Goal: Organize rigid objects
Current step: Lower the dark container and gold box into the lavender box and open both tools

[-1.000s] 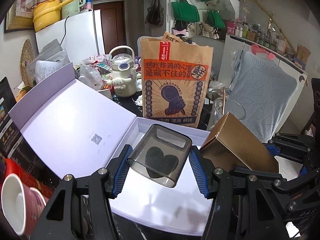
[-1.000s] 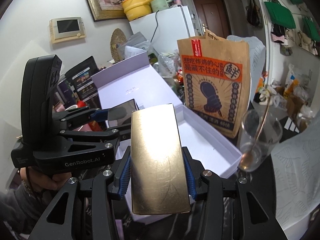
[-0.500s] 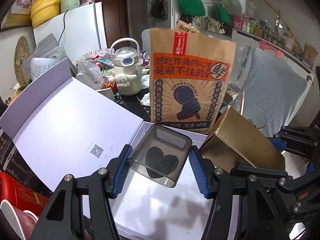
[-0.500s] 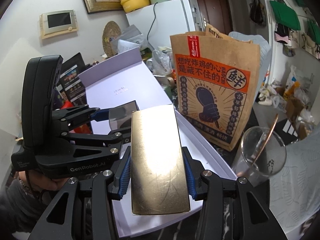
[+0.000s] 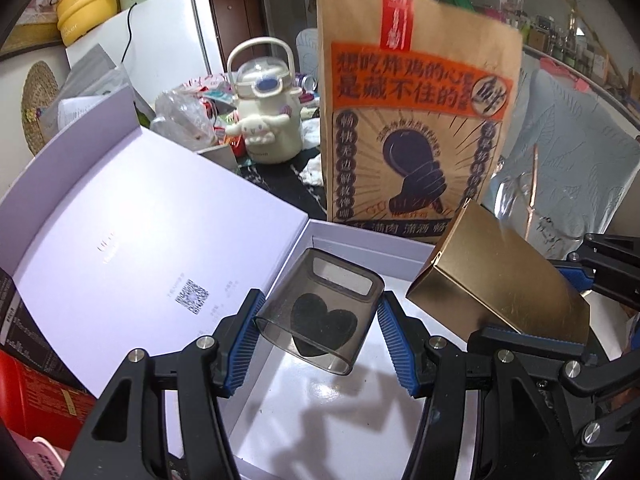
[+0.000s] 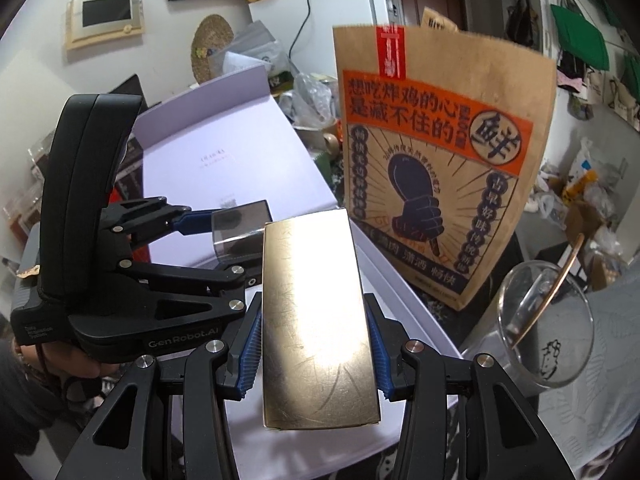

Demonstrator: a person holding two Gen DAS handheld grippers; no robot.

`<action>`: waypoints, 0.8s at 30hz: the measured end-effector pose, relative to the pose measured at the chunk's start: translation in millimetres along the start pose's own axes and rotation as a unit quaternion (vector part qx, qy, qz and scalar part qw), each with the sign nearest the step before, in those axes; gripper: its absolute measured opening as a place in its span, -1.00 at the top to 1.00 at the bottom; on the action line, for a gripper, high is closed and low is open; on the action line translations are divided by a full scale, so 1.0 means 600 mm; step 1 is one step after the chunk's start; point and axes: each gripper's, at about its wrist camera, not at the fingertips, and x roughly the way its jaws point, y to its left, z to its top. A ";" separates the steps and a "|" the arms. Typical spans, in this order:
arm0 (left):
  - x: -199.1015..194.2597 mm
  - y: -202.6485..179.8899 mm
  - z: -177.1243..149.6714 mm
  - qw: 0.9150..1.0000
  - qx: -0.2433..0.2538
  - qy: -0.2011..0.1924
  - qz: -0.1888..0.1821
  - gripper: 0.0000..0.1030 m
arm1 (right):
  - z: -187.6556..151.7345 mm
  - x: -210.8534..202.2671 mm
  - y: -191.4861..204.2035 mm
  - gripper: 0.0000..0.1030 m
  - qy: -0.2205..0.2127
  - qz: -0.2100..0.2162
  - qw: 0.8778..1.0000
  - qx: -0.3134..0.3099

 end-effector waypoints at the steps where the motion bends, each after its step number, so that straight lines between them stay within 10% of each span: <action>1: 0.005 0.000 0.000 1.000 0.000 0.002 0.001 -0.12 | 0.000 0.005 -0.002 0.12 0.004 0.000 1.000 0.001; 24: 0.075 -0.034 -0.016 0.996 0.032 0.066 0.047 -0.12 | -0.017 0.072 -0.018 0.12 0.067 -0.033 0.997 -0.002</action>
